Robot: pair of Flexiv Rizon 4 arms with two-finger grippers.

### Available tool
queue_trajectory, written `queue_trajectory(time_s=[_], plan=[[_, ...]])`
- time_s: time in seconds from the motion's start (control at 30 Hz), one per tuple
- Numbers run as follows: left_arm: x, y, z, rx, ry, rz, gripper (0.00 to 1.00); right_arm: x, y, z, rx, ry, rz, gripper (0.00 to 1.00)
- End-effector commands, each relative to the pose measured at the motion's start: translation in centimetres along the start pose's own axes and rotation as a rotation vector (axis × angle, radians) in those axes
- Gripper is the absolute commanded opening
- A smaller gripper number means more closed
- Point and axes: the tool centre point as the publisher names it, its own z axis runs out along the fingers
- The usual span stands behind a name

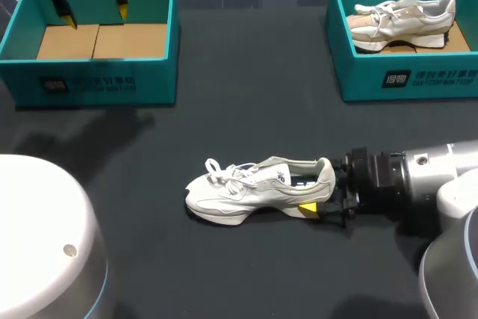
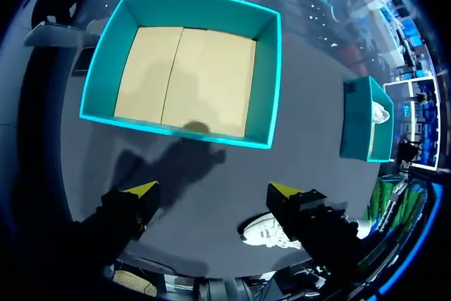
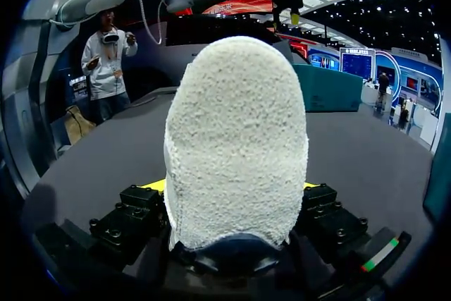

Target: Take the shoe out of the shoebox, open the shoe tongue, remove and reinsert the insole, then place the shoe into the shoebox

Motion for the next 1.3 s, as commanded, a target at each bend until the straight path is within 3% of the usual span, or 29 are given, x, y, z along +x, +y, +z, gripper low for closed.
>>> queue_trajectory(time_s=[0.03,0.53,1.3], plan=[[1.2,4.1,0.0,0.102,-0.005,0.002,1.0,0.0,0.1,0.1,0.004,-0.002,0.001,0.0],[8.2,11.6,0.9,0.11,-0.007,0.071,1.0,0.0,0.1,0.1,0.004,-0.002,0.001,0.0],[16.4,19.3,4.7,0.025,-0.061,0.201,1.0,0.0,0.1,0.1,0.004,-0.002,0.001,0.0]])
